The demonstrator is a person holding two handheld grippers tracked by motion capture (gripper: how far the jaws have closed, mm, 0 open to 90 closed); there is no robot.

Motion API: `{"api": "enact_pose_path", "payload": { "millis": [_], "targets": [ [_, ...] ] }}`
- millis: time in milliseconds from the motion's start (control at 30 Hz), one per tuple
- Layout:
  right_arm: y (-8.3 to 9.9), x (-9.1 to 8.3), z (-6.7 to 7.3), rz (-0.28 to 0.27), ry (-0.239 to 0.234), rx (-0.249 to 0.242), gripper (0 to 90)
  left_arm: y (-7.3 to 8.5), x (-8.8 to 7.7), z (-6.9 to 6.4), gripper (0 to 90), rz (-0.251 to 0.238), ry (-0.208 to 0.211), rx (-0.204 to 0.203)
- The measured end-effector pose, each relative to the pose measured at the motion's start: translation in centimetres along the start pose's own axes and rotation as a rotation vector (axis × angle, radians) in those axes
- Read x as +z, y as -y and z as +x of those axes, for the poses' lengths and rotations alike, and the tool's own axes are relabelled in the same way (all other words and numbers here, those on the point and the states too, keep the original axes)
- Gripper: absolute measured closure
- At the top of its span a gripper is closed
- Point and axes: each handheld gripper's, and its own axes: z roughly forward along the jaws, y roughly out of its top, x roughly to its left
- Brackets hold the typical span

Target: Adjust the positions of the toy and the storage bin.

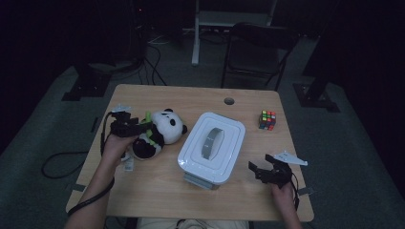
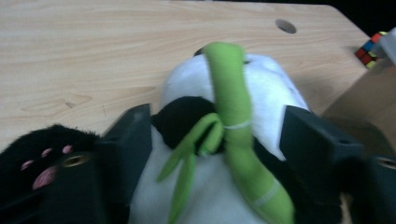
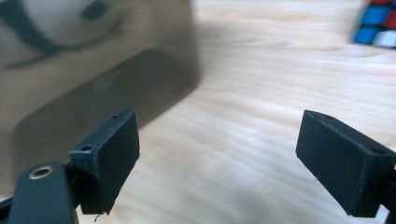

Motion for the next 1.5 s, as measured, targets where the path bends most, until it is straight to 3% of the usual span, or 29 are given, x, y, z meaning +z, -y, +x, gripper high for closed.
{"api": "enact_pose_path", "payload": {
  "millis": [67, 200, 333, 400, 567, 800, 1000, 1233, 1500],
  "targets": [
    [-0.6, -0.2, -0.9, -0.01, 0.029, 0.027, 13.2, 0.1, -0.5, -0.1, 17.7, 0.0, -0.002, 0.025],
    [-1.5, 0.0, -1.7, 0.013, 0.09, 0.039, 12.2, 0.5, -1.4, -0.3, 13.8, 0.012, -0.001, 0.061],
    [-2.4, 0.4, -2.3, -0.001, 0.099, 0.026, 11.7, 1.3, -2.2, -0.8, 8.9, 0.024, 0.01, 0.114],
    [-3.1, 0.7, -2.5, -0.016, 0.115, 0.026, 11.7, 1.9, -2.6, -1.1, 0.8, 0.033, 0.031, 0.135],
    [-4.8, 1.5, -3.3, -0.051, 0.162, 0.03, 11.7, 3.0, -3.6, -2.0, 0.8, 0.017, 0.024, 0.181],
    [-6.7, 2.5, -4.5, -0.081, 0.209, 0.058, 11.7, 4.9, -4.6, -3.1, 0.9, -0.001, 0.009, 0.204],
    [-7.2, 3.3, -5.6, -0.058, 0.233, 0.082, 11.7, 6.6, -5.2, -4.3, 0.9, -0.009, 0.006, 0.246],
    [-7.4, 3.5, -6.9, -0.06, 0.257, 0.129, 11.8, 8.8, -4.9, -5.2, 0.9, 0.001, 0.014, 0.236],
    [-8.0, 3.8, -7.8, -0.056, 0.282, 0.137, 11.8, 11.2, -3.9, -5.7, 0.9, 0.021, 0.019, 0.24]
  ]
}}
